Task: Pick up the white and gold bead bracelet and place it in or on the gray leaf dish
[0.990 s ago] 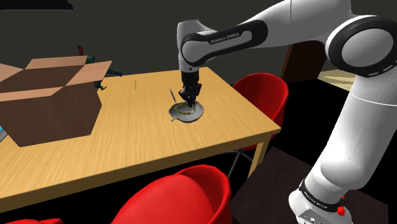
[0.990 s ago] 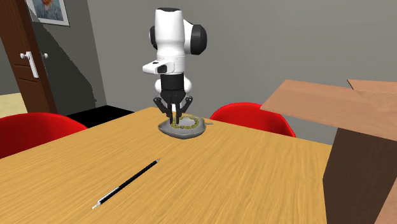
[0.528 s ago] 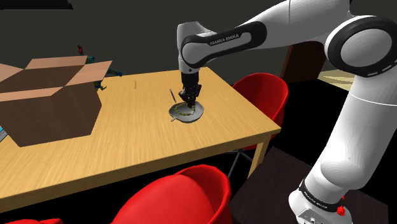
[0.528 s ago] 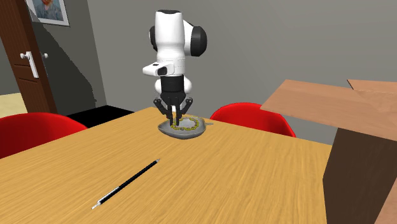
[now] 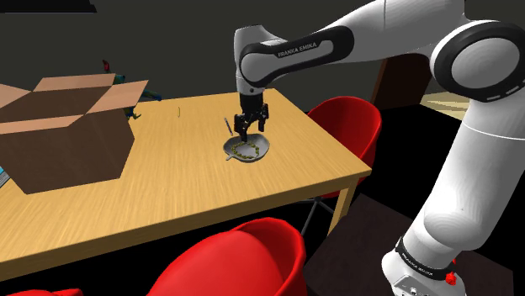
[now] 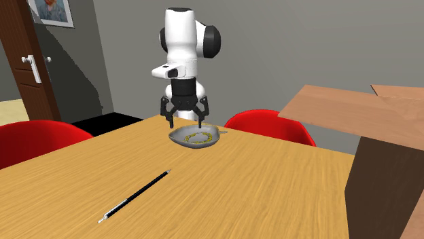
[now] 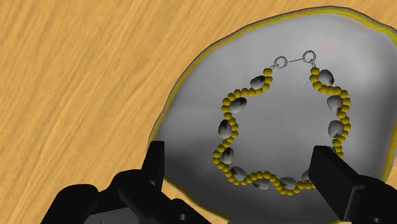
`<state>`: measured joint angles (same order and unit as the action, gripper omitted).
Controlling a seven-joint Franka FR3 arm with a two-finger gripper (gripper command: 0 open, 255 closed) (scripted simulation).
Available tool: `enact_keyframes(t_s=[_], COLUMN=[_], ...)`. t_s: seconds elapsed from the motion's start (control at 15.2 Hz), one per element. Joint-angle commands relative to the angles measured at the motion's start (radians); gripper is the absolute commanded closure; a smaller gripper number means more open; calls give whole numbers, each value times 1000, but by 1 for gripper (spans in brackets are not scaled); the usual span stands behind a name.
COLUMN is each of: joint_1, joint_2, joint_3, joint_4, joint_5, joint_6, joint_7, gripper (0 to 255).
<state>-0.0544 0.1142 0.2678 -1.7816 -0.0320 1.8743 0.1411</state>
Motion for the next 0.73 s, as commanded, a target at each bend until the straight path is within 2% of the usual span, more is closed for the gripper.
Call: enact_keyframes(t_s=[0.0,0.13,0.66], joint_1=[1,2,2], joint_2=[-3,-4,-4], joint_3=[1,2,2], joint_4=[47,105,105], joint_5=[1,2,2], joint_6=[-49,-109,-109], joint_7=[1,0,0], gripper=[0,0,0])
